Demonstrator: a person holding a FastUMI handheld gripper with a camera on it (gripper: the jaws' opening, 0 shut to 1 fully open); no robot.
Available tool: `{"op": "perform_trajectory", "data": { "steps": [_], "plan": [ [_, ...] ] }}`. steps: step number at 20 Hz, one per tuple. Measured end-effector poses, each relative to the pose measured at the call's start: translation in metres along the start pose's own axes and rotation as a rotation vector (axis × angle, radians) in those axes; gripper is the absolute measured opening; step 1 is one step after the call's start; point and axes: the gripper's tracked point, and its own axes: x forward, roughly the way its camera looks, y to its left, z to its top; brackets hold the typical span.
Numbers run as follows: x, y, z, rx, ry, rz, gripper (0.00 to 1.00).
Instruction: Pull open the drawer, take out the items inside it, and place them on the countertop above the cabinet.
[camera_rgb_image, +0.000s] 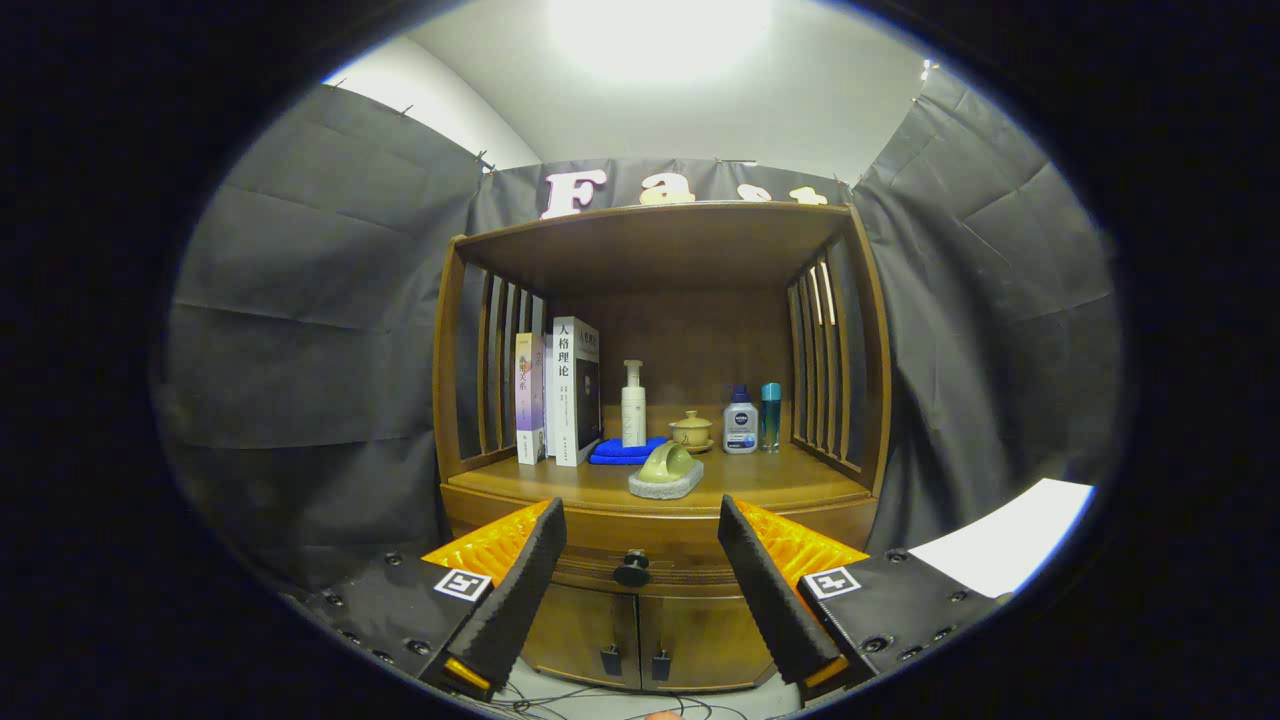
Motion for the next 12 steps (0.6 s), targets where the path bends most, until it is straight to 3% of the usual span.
{"op": "perform_trajectory", "data": {
  "steps": [12],
  "plan": [
    [-0.044, -0.001, -0.018, -0.02, 0.018, 0.016, 0.98]
  ]
}}
